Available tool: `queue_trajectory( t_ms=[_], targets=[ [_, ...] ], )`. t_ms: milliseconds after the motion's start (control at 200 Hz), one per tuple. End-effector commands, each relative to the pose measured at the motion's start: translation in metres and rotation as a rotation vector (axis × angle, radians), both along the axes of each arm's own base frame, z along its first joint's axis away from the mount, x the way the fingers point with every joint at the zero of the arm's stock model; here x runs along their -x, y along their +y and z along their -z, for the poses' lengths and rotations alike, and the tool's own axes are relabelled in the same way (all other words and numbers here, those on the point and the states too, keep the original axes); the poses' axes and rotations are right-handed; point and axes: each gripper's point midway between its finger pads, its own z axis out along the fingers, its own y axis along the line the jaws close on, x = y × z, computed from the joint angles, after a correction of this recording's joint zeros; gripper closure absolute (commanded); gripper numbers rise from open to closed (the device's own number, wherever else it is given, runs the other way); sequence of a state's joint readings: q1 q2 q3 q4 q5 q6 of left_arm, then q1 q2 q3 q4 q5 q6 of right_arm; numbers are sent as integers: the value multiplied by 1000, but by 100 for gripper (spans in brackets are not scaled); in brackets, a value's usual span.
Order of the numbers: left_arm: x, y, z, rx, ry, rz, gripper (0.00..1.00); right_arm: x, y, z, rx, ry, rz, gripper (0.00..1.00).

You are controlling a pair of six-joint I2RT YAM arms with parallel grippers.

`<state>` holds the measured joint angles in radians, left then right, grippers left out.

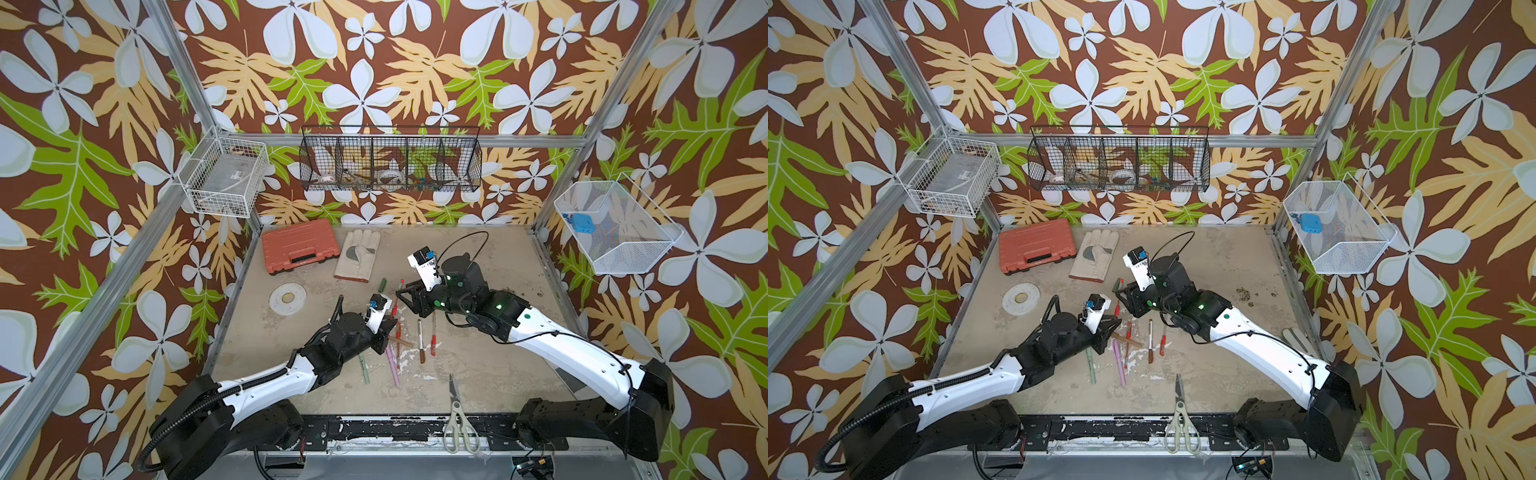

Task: Remove pen caps from pens
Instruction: Turn over the pen.

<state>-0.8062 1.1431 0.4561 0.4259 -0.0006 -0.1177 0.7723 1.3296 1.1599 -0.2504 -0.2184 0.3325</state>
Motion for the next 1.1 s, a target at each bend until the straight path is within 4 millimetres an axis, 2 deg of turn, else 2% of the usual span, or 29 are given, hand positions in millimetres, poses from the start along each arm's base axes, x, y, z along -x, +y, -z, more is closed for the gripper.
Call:
queue_trajectory(
  t_ms=[0, 360, 586, 641, 696, 731, 786, 856, 961, 1091],
  targets=[
    [-3, 1, -2, -16, -21, -10, 100, 0, 3, -1, -3, 8, -7, 63],
    [1, -5, -1, -38, -32, -1, 100, -4, 9, 6, 10, 21, -18, 79],
    [0, -3, -2, -36, -37, -11, 100, -6, 4, 2, 20, -5, 4, 100],
    [-1, -2, -3, -32, -35, -20, 100, -7, 2, 0, 19, -15, 10, 100],
    [-1, -1, -4, -22, -31, -31, 88, -9, 1, -3, 14, -23, 17, 100],
    [-1, 0, -6, -11, -32, -35, 73, -10, 0, -4, 7, -26, 20, 100],
    [0, -1, -10, 13, -30, -34, 61, -13, -2, -7, -5, -32, 26, 100],
    [4, -1, -20, 70, -25, -23, 53, -18, -5, -15, -42, -43, 33, 100],
    [19, -3, -43, 193, 11, 14, 44, -22, -8, -38, -118, -99, 20, 100],
    [34, 13, -70, 363, 41, -3, 25, -21, -11, -71, -219, -201, -19, 100]
  ],
)
